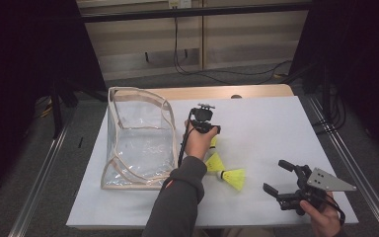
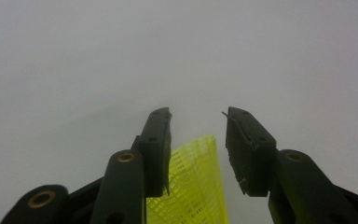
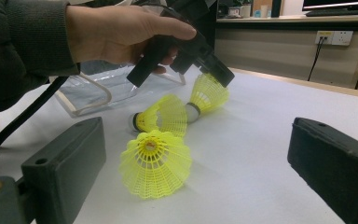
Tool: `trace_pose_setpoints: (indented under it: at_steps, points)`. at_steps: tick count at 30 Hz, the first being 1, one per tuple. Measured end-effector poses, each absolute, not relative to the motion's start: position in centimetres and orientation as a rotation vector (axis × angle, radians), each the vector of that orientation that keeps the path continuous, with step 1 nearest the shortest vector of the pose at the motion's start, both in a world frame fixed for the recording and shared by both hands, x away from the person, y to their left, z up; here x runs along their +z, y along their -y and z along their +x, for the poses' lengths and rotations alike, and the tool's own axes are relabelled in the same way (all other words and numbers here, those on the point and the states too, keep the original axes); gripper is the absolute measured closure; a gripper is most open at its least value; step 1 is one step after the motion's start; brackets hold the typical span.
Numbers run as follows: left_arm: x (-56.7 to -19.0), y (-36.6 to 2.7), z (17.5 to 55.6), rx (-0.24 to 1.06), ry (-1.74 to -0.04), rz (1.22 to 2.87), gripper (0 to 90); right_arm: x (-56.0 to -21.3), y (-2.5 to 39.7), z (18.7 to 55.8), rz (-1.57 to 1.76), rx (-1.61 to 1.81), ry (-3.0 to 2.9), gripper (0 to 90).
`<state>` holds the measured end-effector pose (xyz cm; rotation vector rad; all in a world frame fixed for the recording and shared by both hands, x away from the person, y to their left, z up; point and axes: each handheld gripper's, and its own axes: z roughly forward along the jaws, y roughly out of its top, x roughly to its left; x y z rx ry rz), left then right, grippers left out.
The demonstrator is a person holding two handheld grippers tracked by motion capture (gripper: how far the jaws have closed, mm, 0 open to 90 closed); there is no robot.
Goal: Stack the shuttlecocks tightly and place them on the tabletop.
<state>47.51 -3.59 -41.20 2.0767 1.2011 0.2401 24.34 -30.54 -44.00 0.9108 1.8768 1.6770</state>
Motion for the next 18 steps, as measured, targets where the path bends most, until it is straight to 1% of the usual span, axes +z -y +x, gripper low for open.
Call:
trace_pose_setpoints:
  at_steps: [6, 8, 10, 12, 18]
  points:
    - [-41.20, 3.49, 47.56, 0.233, -1.193, 2.076, 76.2, -43.99, 30.55, 24.34, 0.907, 1.673, -1.878, 3.8]
    - [-40.98, 3.32, 47.55, 0.251, -1.179, 2.075, 83.6, -44.00, 30.59, 24.35, 0.909, 1.675, -1.876, 3.8]
    - [-40.81, 3.21, 47.57, 0.269, -1.168, 2.059, 88.1, -43.99, 30.68, 24.35, 0.909, 1.674, -1.874, 3.8]
    - [-40.68, 3.05, 47.59, 0.273, -1.163, 2.061, 89.8, -43.97, 30.67, 24.33, 0.911, 1.680, -1.871, 3.8]
    - [-40.33, 2.83, 47.50, 0.277, -1.154, 2.053, 90.0, -43.95, 30.65, 24.32, 0.910, 1.680, -1.871, 3.8]
